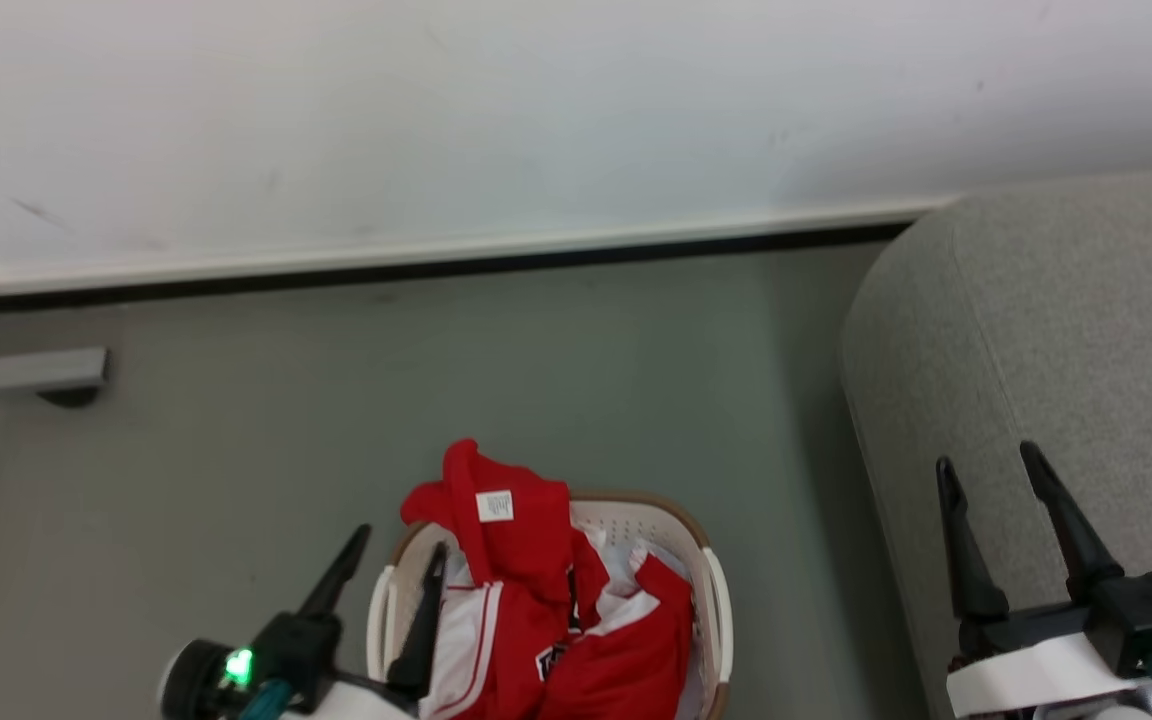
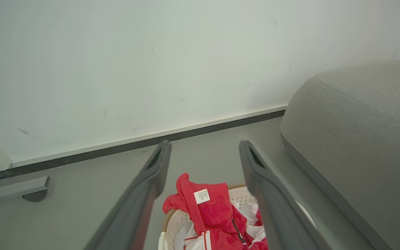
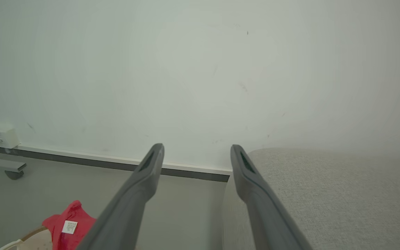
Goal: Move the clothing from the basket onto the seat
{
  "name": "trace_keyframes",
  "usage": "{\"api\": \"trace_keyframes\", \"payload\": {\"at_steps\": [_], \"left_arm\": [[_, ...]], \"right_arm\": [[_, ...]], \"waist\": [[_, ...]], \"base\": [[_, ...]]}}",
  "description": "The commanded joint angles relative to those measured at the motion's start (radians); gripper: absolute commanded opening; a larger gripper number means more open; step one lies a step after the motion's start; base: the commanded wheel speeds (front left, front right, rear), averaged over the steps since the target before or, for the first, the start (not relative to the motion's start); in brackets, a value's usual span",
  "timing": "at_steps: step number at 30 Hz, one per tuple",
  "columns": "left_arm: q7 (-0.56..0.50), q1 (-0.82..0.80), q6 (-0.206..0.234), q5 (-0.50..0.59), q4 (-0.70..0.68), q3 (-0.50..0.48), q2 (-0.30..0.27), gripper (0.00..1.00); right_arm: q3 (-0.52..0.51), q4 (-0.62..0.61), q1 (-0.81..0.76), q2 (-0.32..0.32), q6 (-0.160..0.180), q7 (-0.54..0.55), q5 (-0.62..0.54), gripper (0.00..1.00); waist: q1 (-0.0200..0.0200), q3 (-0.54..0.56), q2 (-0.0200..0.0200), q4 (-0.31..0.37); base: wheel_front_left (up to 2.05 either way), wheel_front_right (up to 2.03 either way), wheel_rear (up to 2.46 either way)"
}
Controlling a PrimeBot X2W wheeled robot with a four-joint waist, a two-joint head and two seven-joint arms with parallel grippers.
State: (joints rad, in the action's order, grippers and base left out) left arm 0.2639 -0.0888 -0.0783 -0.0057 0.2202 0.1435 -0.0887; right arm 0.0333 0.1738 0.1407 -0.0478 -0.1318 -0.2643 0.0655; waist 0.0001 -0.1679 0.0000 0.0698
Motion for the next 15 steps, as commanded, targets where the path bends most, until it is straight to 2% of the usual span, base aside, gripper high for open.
{"api": "trace_keyframes", "payload": {"at_steps": [1,8,15], "left_arm": [[0.001,-0.041,-0.012,0.016,0.030,0.022,-0.008,1.00],[0.001,-0.237,-0.042,0.046,0.236,0.129,-0.020,1.00],[-0.047,-0.449,-0.050,0.077,0.469,0.214,-0.013,1.00]], "right_arm": [[-0.003,-0.013,0.025,-0.004,0.002,0.000,0.016,1.00],[0.003,-0.067,0.120,-0.004,0.002,0.000,0.049,1.00],[0.012,-0.111,0.216,-0.004,0.002,0.000,0.087,1.00]], "waist": [[-0.0001,-0.078,0.0000,0.031],[-0.0001,-0.268,0.0000,0.067],[-0.0001,-0.445,0.0000,0.097]], "base": [[0.00,0.00,0.00],[0.00,0.00,0.00],[0.00,0.00,0.00]]}}
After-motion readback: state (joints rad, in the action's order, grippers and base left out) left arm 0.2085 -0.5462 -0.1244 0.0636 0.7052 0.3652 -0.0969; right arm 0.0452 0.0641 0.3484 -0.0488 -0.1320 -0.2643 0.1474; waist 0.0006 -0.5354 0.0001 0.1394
